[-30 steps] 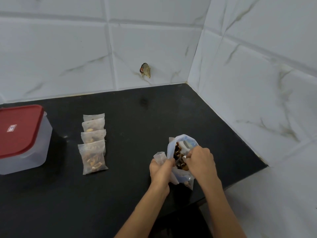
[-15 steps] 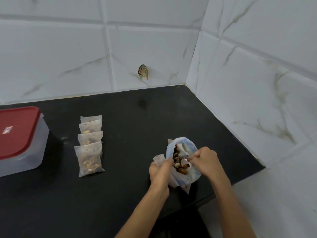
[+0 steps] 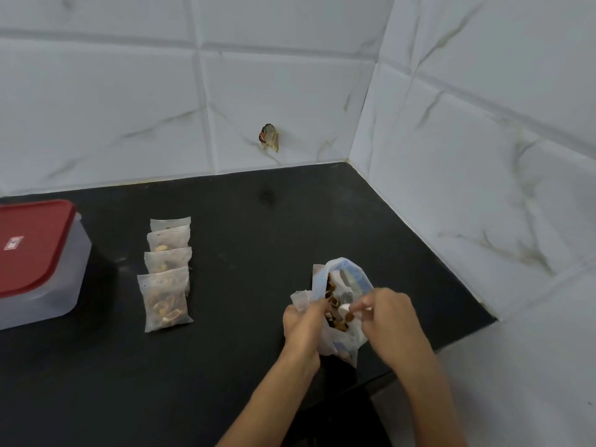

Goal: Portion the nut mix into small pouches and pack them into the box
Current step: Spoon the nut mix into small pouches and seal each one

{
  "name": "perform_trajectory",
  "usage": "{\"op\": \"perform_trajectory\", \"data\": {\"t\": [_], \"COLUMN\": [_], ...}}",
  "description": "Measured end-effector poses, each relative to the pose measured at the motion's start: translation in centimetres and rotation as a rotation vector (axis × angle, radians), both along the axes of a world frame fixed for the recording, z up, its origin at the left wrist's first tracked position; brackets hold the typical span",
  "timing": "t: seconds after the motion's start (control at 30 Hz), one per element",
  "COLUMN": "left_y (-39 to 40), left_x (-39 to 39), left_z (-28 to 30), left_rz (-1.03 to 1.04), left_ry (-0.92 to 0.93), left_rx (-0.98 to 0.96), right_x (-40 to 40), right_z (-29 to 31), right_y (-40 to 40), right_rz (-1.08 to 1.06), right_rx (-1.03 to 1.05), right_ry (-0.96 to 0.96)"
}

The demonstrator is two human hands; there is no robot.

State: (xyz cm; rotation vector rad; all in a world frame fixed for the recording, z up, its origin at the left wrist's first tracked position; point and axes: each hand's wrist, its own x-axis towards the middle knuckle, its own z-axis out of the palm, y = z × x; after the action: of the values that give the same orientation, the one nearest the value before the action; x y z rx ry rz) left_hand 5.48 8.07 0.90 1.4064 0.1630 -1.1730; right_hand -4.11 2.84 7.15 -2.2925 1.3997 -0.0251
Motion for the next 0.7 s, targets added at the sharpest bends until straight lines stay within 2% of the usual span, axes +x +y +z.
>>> {"op": "perform_trajectory", "data": {"t": [0.13, 0.27, 0.33, 0.53, 0.63, 0.7], "left_y": [0.2, 0.3, 0.2, 0.5, 0.6, 0.6], "left_x": [-0.1, 0.0, 0.1, 0.5, 0.6, 0.7], "left_z": [-0.3, -0.5, -0.5, -0.3, -0.3, -0.4], "left_rz": [0.018, 0.021, 0.003, -0.001, -0.013, -0.015], "left_ry": [-0.023, -0.051, -0.051, -0.008, 0.008, 0.019], "left_rx": [-0.004, 0.012, 0.014, 0.012, 0.009, 0.011], "right_x": [1.7, 3.1, 3.0, 2.3, 1.7, 1.1], "right_z": [0.3, -0.7, -1.3, -1.7, -1.0, -1.5], "right_y": [0.4, -0.3, -0.3, -0.3, -0.4, -0.5], "right_rz": [-0.254, -0.33, -0.3, -0.406, -0.397, -0.213], "right_rx": [0.351, 0.421, 0.404, 0.473, 0.387, 0.113], "right_ry": [0.264, 0.322, 0.313, 0.16, 0.112, 0.041]}}
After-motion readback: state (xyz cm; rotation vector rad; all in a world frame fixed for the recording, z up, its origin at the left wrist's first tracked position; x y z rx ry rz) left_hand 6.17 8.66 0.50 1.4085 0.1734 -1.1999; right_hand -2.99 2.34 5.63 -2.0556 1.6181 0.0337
